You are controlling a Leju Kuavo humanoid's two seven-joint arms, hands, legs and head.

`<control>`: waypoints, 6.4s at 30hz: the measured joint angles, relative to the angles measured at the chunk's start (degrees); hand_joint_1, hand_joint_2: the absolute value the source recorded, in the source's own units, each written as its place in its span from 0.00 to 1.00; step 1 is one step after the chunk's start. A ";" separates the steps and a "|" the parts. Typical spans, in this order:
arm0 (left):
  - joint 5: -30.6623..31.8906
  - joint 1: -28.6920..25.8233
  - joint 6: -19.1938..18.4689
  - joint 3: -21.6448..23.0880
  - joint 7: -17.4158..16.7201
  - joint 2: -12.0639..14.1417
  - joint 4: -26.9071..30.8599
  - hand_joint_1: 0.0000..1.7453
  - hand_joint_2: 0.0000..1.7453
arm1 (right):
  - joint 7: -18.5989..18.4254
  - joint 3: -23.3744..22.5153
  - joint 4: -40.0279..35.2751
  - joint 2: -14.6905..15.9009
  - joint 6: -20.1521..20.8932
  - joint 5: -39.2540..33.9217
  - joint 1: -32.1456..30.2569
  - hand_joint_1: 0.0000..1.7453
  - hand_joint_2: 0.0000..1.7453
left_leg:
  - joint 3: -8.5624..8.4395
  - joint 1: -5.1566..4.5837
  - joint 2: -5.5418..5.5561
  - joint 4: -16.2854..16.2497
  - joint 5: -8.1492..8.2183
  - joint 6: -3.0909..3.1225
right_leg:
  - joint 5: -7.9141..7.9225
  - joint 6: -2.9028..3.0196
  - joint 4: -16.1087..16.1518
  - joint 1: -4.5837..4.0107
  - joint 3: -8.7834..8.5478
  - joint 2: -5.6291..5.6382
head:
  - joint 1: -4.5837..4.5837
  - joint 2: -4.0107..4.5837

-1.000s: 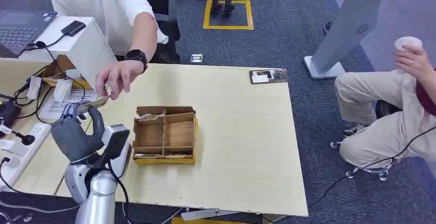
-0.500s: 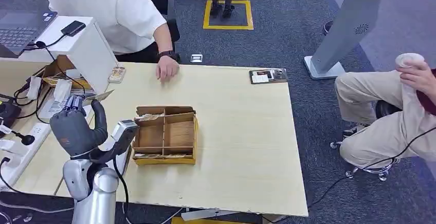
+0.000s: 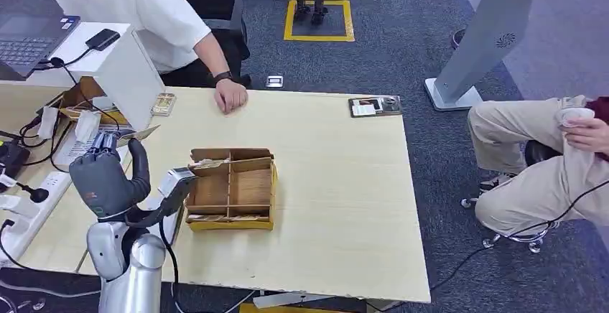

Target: Pass the card to the sensor for recognition and then transmit it.

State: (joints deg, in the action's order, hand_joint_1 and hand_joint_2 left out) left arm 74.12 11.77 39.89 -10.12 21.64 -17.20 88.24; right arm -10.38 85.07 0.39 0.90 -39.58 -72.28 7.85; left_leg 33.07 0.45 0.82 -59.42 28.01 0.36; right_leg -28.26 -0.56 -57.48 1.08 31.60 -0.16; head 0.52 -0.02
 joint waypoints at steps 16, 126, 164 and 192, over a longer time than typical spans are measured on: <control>-0.46 -3.69 0.02 -5.42 -5.45 0.07 -0.85 1.00 1.00 | 1.33 -0.22 0.02 0.02 -0.02 -3.98 -0.39 0.00 1.00 | 0.02 0.00 0.02 0.00 0.01 0.01 | -0.03 -0.02 0.00 0.00 0.01 -0.04 | 0.00 0.02; 8.48 -5.47 0.50 -7.17 -22.90 2.03 -30.80 1.00 1.00 | 3.08 -1.49 0.09 0.74 -0.02 -5.92 -0.87 0.00 1.00 | -0.48 -0.03 0.12 0.05 0.00 0.01 | -0.04 -0.03 0.00 0.01 -0.55 -0.19 | 0.00 0.02; -42.22 1.96 0.15 4.92 4.08 2.56 -7.41 1.00 1.00 | 6.34 -1.75 0.07 1.38 0.00 -1.86 0.09 0.00 1.00 | -0.13 -0.02 0.11 0.00 -0.10 0.12 | 0.07 -0.07 0.01 0.01 -0.16 -0.16 | -0.07 0.02; -40.57 16.88 -1.68 5.38 -2.36 7.63 -26.38 0.00 1.00 | 6.67 -0.46 0.02 -0.77 0.00 -1.11 0.51 0.00 1.00 | -0.07 -0.02 0.04 -0.01 -0.16 0.09 | 0.16 -0.05 0.00 0.01 -0.05 -0.04 | -0.07 0.00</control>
State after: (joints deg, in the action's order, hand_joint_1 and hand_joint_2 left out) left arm 33.55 28.66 38.21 -4.74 19.28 -9.57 61.86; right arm -3.72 84.61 0.42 0.13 -39.58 -73.40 8.36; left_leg 32.99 0.43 0.86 -59.43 27.85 0.46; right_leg -28.10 -0.61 -57.48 1.09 31.55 -0.21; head 0.46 -0.02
